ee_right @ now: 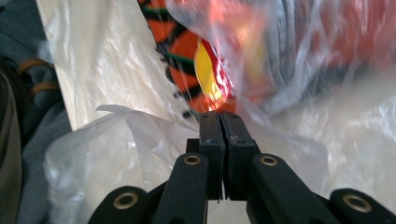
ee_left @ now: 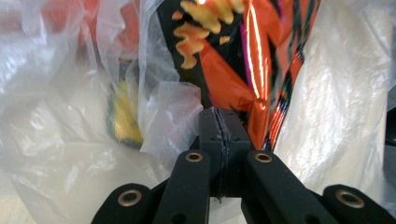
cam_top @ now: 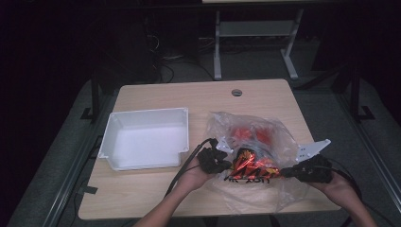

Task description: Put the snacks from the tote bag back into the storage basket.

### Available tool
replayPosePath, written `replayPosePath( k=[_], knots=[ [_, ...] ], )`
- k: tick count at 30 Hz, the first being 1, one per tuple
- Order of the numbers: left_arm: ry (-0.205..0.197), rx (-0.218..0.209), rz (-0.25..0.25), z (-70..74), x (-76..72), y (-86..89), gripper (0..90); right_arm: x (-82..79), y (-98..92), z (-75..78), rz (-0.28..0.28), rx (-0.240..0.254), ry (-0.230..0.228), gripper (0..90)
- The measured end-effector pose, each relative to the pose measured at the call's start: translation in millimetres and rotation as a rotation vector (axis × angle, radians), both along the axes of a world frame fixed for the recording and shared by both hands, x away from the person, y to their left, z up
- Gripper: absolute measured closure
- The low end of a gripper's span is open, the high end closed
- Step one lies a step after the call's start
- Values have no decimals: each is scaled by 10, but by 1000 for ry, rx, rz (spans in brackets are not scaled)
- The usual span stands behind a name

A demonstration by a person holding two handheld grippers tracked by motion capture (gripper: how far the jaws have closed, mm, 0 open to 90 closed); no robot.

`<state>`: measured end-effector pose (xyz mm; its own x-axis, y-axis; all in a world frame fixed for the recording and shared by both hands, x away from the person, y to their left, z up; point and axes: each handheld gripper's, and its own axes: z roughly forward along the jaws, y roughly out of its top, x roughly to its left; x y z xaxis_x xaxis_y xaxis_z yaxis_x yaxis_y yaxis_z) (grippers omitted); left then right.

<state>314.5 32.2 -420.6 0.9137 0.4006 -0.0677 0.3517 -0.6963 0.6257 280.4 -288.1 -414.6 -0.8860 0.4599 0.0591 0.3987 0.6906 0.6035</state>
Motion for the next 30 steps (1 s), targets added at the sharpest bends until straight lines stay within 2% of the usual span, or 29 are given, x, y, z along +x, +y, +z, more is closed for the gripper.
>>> replayPosePath(
  k=[5, 9, 11, 14, 17, 21, 24, 30],
  knots=[
    [8, 16, -6, -53, 12, -3, 891, 11, -50, -110, -28, -45, 7, 869],
    [6, 10, -1, -93, 5, -38, 886, 36, -50, -190, -37, -41, 12, 860],
    [4, 28, -12, -112, 8, -49, 880, 63, -32, -235, -34, -40, 9, 850],
    [4, 27, -6, -133, -8, -48, 870, 75, 15, -289, -31, -47, 8, 834],
    [-1, 24, -2, -108, -17, -1, 852, 57, 27, -282, -20, -36, -9, 809],
    [-7, -13, 14, -46, -35, 57, 823, 16, 36, -235, -11, -20, -32, 776],
    [-12, -22, 10, -1, -53, 90, 803, -18, 45, -207, -3, -17, -50, 752],
    [16, -23, -15, -5, -94, 113, 758, -87, 52, -191, 27, -4, -77, 690]
  ],
)
